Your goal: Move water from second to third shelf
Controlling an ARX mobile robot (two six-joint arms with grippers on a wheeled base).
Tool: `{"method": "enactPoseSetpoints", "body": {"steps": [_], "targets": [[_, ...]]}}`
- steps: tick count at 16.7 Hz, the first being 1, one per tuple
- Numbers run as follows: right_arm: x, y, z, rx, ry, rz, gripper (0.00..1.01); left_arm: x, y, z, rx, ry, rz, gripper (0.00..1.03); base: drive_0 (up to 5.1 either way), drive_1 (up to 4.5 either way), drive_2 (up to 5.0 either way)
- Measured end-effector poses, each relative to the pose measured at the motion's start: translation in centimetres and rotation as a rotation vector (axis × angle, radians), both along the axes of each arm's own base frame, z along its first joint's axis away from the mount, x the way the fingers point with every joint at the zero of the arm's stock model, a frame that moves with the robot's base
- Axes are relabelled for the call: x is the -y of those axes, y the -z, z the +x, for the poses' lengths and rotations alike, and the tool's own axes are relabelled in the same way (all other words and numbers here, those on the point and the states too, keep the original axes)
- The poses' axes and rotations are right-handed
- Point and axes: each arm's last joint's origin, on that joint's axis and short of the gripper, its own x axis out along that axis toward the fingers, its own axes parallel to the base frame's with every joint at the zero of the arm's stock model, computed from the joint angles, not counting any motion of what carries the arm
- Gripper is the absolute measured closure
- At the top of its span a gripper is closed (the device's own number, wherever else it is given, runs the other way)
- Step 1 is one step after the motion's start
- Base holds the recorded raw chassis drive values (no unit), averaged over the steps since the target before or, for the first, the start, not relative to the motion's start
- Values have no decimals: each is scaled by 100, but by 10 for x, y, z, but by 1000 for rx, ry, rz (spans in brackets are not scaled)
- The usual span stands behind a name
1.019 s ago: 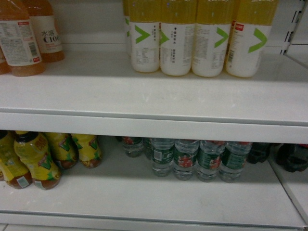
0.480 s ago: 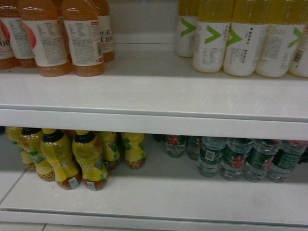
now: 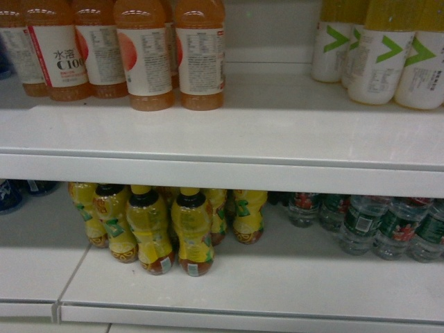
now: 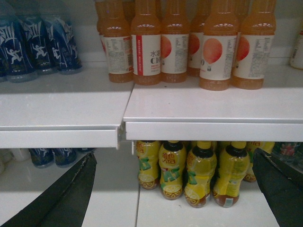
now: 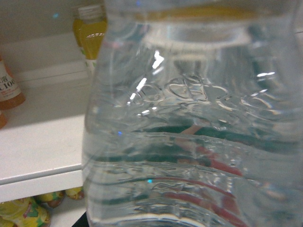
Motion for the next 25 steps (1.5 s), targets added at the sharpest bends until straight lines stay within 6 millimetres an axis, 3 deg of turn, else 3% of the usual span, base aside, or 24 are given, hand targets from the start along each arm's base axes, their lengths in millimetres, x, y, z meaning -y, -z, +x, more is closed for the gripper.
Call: {"method": "enactPoseSetpoints", "body": {"steps": [17, 25], "targets": [[0, 0, 0, -1, 0, 0, 58, 0, 0, 0, 2, -1, 0, 5, -441, 213, 213], [0, 0, 0, -1, 0, 0, 58, 0, 0, 0, 0, 0, 0, 5, -277, 141, 141]]}}
